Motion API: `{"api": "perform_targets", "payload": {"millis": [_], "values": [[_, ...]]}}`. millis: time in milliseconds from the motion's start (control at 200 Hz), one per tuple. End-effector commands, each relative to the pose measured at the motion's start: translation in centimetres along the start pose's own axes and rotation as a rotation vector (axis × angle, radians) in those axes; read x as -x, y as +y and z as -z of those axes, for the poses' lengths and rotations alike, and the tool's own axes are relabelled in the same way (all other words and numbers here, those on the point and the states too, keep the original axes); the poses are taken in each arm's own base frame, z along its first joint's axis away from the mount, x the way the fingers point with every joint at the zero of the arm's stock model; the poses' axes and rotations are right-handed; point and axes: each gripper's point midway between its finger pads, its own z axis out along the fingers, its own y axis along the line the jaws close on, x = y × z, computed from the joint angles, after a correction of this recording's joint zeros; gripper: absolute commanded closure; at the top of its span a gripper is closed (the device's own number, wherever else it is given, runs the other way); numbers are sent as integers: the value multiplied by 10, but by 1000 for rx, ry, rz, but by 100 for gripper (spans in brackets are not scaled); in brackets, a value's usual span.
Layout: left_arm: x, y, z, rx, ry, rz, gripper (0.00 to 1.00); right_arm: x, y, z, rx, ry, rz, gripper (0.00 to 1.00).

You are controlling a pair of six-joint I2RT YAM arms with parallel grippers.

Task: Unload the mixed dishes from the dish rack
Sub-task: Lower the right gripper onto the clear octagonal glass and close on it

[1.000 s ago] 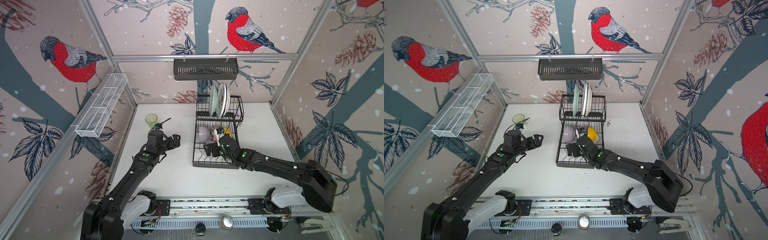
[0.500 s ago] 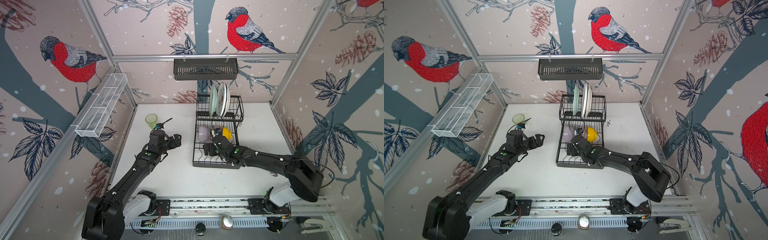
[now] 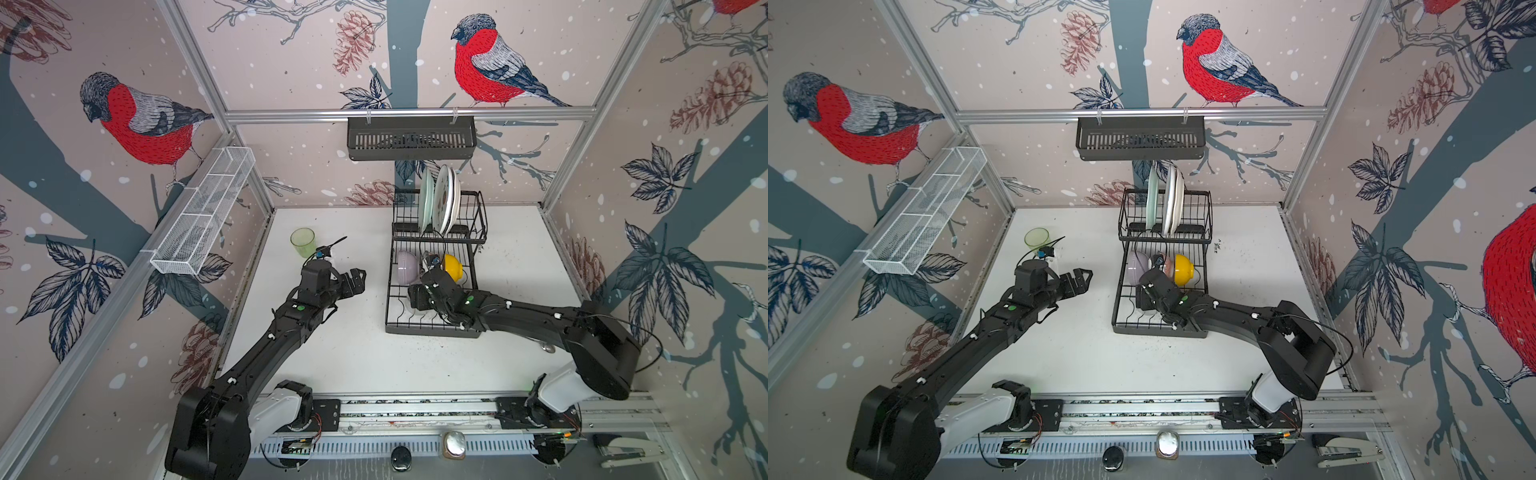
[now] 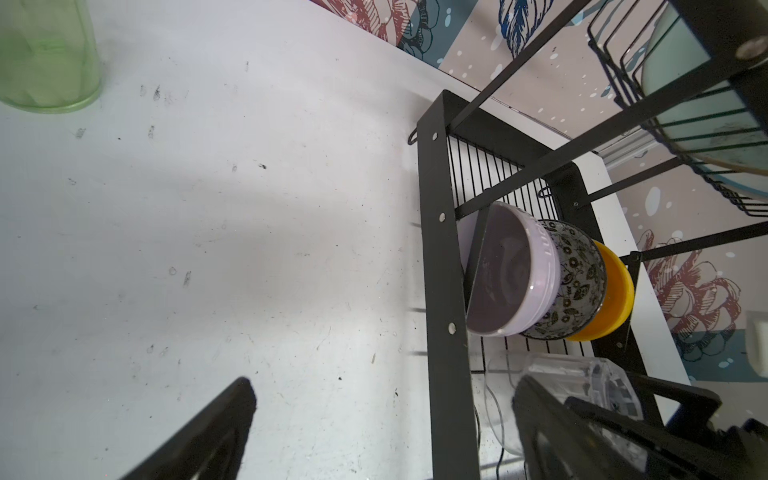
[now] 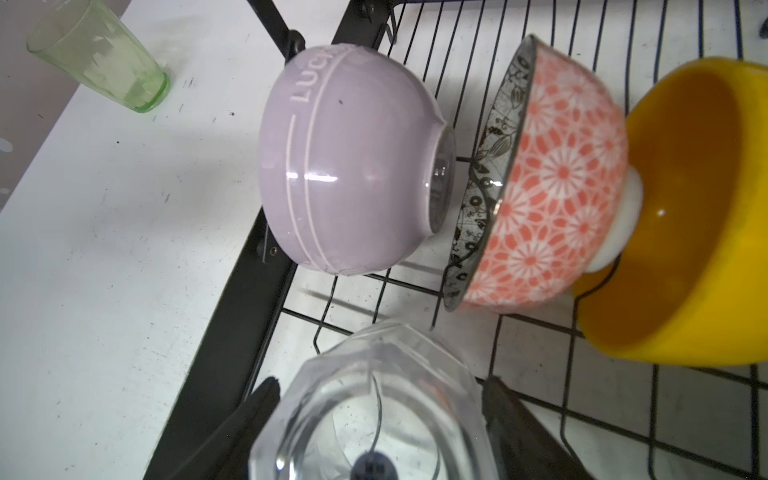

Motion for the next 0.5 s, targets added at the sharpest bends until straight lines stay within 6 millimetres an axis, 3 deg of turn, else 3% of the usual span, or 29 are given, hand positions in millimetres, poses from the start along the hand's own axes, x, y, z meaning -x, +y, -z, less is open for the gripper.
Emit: {"api": "perform_targets", "payload": {"millis": [0,495], "values": [[9,-9,0,-42,-37,-16,3,-11,-2,-1,-5,43,2,30],[3,-11,2,-59,-29,-14,3,-8,2,3,20,39,-10,37]]}}
